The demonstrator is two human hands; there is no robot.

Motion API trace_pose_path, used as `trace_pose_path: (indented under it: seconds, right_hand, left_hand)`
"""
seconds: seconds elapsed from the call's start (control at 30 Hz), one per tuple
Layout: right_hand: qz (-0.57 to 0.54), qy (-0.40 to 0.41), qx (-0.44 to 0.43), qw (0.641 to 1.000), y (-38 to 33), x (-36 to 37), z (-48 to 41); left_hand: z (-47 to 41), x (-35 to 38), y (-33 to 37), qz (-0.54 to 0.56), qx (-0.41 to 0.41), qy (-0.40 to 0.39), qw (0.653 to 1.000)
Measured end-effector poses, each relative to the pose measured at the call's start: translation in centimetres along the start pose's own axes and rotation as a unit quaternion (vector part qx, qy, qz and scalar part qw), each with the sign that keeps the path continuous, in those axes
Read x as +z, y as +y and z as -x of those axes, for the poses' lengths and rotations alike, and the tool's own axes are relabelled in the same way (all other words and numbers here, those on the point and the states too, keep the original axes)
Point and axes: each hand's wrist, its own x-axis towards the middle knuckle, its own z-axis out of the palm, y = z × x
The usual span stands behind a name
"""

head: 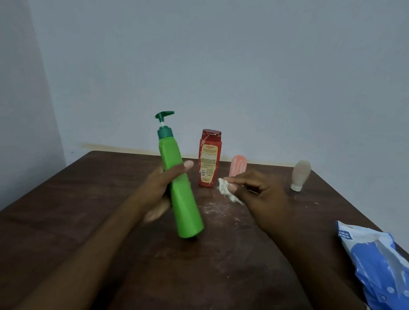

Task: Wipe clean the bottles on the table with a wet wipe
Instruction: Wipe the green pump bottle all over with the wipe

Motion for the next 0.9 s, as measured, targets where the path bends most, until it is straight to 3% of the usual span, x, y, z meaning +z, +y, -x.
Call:
trace_pose_path:
  seconds: [0.17, 0.33, 0.5, 0.73, 0.9]
  right_hand:
    - [-0.006, 0.004, 0.003, 1.0, -0.2, 0.6, 0.2]
    - [-0.033, 0.07, -0.019, 0.997, -0.9, 0.7, 0.3]
    - [-0.039, 0.057, -0.033, 0.997, -2.2, 1.8, 1.1]
    - [0.055, 0.098, -0.096, 0.989, -2.2, 1.4, 0.6]
    - [0.031, 0.045, -0.096, 0.994, -2.8, 1.7, 0.9]
  left_hand:
    - [-0.2, -0.1, -0.4, 0.175, -0.032, 0.002, 0.984]
    - [-0.5, 0.3, -1.3, 0.361, -0.068, 0.064, 0.928]
    - [-0.5, 0.9, -2.2, 0.368, -0.07, 0.12, 0.919]
    - [0.1, 1.3, -1.6, 0.298, -0.084, 0.09, 0.947]
    - [-0.1, 1.1, -1.7, 0.282, -0.08, 0.103, 0.951]
